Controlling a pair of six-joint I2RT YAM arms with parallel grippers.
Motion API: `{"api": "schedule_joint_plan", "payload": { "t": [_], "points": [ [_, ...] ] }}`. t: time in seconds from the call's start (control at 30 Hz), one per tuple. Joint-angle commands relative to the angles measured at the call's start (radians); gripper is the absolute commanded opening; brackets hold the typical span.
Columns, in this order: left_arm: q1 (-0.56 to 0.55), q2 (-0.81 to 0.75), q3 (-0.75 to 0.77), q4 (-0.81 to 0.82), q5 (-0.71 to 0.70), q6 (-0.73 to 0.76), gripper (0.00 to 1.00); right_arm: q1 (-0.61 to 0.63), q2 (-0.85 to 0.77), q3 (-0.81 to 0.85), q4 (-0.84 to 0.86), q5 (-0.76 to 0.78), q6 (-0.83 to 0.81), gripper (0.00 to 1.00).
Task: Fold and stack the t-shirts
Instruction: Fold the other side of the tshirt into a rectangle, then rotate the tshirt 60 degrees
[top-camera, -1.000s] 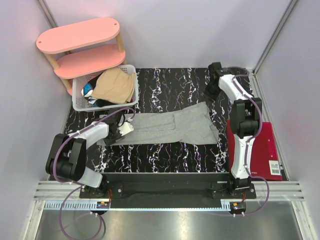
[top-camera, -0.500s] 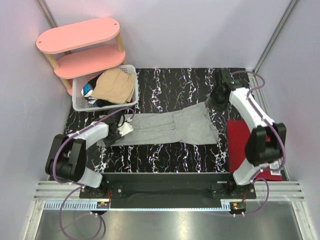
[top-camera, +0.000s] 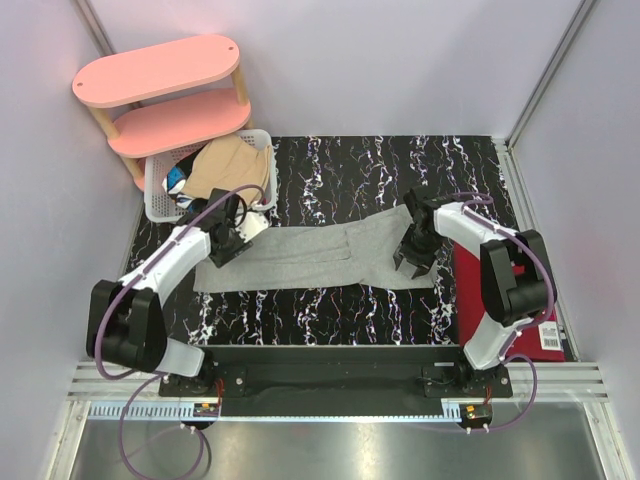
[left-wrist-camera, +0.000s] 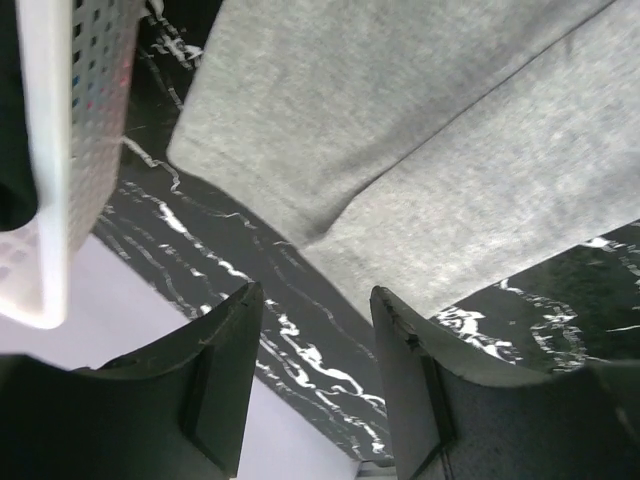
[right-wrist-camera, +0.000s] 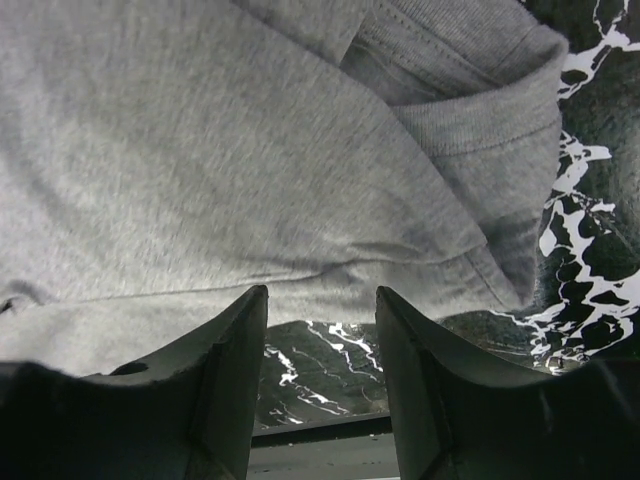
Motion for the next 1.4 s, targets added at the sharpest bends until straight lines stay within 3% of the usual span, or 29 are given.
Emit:
{"api": "schedule_joint_plan", "payload": {
  "t": [0.0,0.37,0.67,0.87,1.0,1.2,1.37],
  "points": [
    [-0.025,0.085,0.060,0.001,0.072,-0.071,0.52,-0.001,0.033,0.021,0.029,0.056,0.010,0.55],
    [0.012,0.238,-0.058,0.110,-0.023,-0.032,0.47,-0.007,0.128,0.049,-0.005,0.119,-0.003,0.53],
    [0.052,0.113,-0.261,0.164,-0.086,0.001,0.46,-0.049,0.134,0.081,-0.025,0.202,-0.023,0.52],
    [-0.049,0.002,-0.293,0.038,-0.037,-0.108,0.47,-0.079,0.169,0.130,-0.046,0.230,-0.046,0.51],
    [-0.141,-0.056,-0.278,-0.039,0.012,-0.173,0.48,-0.122,0.229,0.271,-0.055,0.238,-0.064,0.51],
    [-0.164,-0.117,-0.164,-0.223,0.186,-0.237,0.49,-0.170,0.416,0.612,-0.149,0.279,-0.095,0.49],
    [-0.163,-0.197,0.018,-0.394,0.402,-0.252,0.52,-0.196,0.557,0.895,-0.279,0.287,-0.108,0.45]
  ]
}}
